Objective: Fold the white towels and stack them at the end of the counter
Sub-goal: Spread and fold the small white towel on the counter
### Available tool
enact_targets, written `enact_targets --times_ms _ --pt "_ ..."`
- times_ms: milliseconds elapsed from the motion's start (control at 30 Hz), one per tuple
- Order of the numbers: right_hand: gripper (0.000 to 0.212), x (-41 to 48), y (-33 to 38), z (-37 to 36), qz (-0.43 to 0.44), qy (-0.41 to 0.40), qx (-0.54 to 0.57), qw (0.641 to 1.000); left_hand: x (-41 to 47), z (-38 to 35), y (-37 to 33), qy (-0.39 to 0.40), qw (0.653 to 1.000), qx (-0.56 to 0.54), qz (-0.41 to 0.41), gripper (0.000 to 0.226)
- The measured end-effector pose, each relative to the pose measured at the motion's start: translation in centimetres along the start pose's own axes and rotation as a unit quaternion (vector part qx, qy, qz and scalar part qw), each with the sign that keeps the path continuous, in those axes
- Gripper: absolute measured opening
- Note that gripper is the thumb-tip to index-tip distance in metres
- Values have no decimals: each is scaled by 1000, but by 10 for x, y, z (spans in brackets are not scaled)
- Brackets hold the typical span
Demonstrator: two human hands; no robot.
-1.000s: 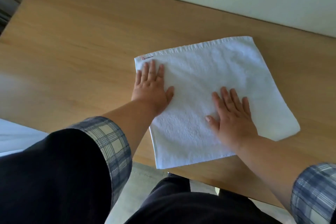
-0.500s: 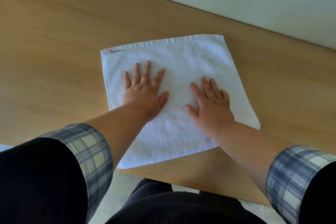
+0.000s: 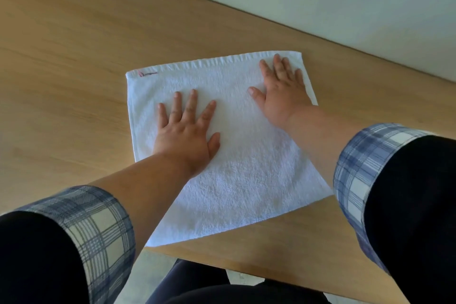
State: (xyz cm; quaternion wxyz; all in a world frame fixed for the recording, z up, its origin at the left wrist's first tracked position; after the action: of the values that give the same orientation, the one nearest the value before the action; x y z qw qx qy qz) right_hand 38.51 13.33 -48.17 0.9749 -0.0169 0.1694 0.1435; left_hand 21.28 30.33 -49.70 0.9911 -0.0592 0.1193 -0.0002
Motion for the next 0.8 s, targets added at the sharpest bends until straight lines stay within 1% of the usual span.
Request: enact_targets --times_ms 33,100,167,267,333,400,467,500,567,633,700,733,800 --pt "74 -6 10 0 12 -11 10 1000 0 1 -1 5 1000 -5 0 72" --pt "70 -25 34 -6 74 -27 31 996 5 6 1 1 1000 -22 -3 74" --pt "69 -41 46 -17 115 -16 18 993 17 13 17 -9 999 -37 16 74" --pt "74 -38 27 -23 83 -10 -14 996 34 18 61 -2 997 -20 81 74" --pt "76 -27 2 -18 30 -5 -19 999 38 20 80 15 995 3 98 75" --pt "77 -20 -22 -11 -37 -1 -19 999 35 24 81 23 994 15 108 74" --pt "77 -27 -30 -5 -63 -7 -8 998 24 29 58 4 995 4 95 71" --pt "75 -38 -27 -3 -51 -17 10 999 14 31 39 -5 997 -16 72 69" --pt "69 -70 -11 -1 7 -42 72 996 -14 28 -10 -17 998 -63 16 68" --pt "65 -110 7 -9 75 -47 122 989 -50 13 -59 1 996 -81 -27 67" --pt "65 -148 12 -28 118 -25 103 987 -81 -11 -95 46 995 -62 -64 68" --pt "66 -162 6 -39 121 -5 74 990 -91 -21 -103 62 995 -49 -69 68" --pt "72 -178 -23 -57 104 26 17 994 -103 -34 -99 61 996 -32 -50 69"
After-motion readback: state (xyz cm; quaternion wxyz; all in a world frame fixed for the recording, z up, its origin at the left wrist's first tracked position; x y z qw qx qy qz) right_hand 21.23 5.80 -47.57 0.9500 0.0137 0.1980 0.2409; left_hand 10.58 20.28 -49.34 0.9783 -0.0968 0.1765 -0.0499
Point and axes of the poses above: each hand's wrist, its own x-axis towards the middle knuckle, its own z-axis out of the back of the hand, y = z × x, the point moved 4 cm from there along x, towards the middle knuckle, and after that the axes turned 12 degrees about -z, right-handed, at the moved point
